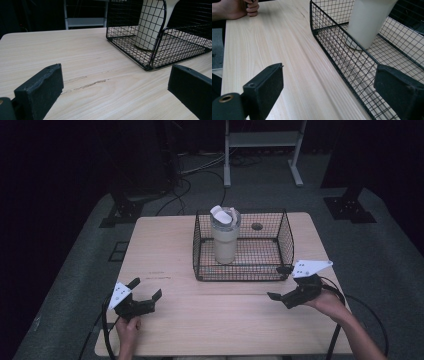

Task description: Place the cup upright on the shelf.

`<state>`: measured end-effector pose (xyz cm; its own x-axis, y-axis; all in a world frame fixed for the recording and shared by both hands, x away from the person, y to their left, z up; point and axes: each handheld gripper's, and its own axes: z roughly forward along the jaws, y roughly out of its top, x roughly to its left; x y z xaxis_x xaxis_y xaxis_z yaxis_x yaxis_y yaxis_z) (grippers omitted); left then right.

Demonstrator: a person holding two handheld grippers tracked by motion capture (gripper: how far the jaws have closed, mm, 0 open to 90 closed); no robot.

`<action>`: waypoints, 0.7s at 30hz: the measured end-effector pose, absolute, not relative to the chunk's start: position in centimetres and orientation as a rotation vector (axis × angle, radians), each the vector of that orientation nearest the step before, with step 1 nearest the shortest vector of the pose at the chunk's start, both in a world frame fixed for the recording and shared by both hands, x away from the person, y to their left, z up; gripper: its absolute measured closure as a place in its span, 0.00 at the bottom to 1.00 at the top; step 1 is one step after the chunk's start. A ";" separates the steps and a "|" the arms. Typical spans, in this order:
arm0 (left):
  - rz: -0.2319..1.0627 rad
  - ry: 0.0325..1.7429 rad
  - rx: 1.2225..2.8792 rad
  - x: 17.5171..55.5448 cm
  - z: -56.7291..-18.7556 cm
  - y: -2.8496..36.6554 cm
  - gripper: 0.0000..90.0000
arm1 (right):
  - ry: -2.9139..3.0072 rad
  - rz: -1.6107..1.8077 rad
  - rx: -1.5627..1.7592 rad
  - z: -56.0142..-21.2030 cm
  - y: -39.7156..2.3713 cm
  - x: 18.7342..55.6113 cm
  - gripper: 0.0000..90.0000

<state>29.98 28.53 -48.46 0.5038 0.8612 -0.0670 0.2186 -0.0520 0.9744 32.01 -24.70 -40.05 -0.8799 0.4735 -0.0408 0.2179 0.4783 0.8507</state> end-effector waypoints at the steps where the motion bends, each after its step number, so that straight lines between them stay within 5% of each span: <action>1: 0.682 0.958 1.571 30.0 -48.5 28.5 0.00 | 2.456 1.361 0.598 -40.2 -24.9 31.9 0.09; 21: 0.683 0.963 1.574 30.0 -48.4 28.5 0.00 | 2.413 1.380 0.727 -42.6 -27.2 30.2 0.09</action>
<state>29.96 28.50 -48.44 0.5011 0.8628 -0.0666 0.2227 -0.0542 0.9734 30.25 -27.19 -42.59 -0.8383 0.5449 0.0161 0.2901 0.4210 0.8594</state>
